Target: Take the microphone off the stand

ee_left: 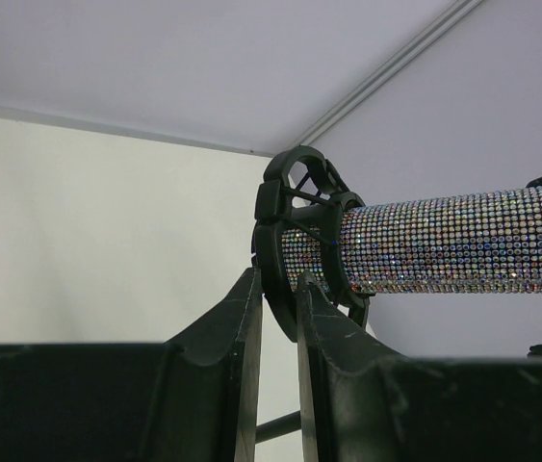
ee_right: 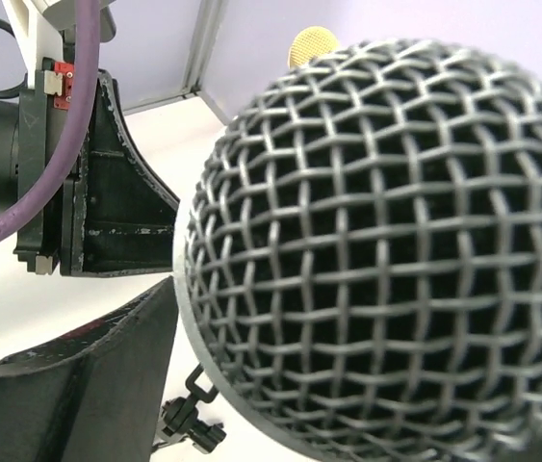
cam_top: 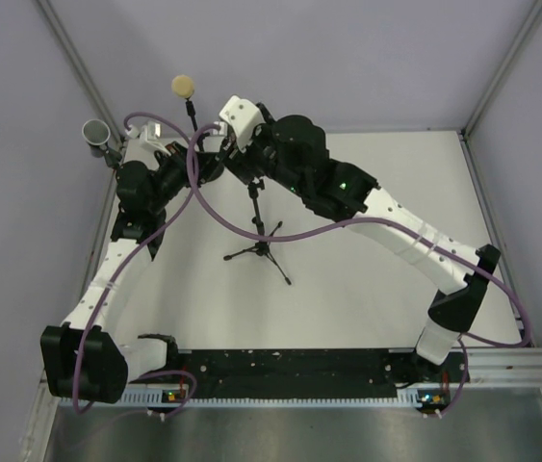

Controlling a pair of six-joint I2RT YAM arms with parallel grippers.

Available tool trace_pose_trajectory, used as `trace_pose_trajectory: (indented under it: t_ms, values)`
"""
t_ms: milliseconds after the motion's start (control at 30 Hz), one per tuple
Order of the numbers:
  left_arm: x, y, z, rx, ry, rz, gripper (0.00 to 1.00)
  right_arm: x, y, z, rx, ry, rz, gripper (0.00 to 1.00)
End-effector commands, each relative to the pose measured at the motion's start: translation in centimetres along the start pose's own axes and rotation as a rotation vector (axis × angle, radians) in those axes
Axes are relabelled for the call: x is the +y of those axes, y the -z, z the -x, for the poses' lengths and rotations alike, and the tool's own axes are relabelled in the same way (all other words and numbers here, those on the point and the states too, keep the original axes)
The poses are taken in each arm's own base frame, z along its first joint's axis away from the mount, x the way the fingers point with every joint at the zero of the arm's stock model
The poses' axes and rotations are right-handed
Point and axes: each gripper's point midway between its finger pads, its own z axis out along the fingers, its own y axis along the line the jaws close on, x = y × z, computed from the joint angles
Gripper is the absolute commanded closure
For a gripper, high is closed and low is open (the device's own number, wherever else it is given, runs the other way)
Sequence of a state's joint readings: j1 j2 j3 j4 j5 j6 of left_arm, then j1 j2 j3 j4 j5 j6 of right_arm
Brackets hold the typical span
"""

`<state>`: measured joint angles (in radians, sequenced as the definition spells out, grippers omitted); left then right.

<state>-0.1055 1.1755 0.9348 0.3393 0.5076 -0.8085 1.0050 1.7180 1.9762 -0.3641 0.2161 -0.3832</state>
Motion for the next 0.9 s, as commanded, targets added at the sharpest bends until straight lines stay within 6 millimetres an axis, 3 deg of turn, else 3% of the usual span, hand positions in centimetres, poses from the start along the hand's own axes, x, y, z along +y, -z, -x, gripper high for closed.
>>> trace_pose_trajectory:
  t_ms: [0, 300, 633, 867]
  values:
    - [1.3, 0.5, -0.9, 0.026, -0.045, 0.025, 1.00, -0.9, -0.4, 1.7, -0.057, -0.033, -0.034, 0.37]
    - [1.4, 0.6, -0.9, 0.022, -0.046, 0.036, 1.00, -1.3, 0.0, 2.2, -0.066, -0.036, -0.040, 0.76]
    - [2.2, 0.4, -0.9, 0.020, -0.054, 0.068, 1.00, -2.4, 2.7, 6.1, -0.143, -0.037, -0.028, 0.82]
    - [2.3, 0.4, -0.8, 0.020, -0.058, 0.074, 1.00, -2.5, 4.1, 7.5, -0.175, -0.017, -0.013, 0.82]
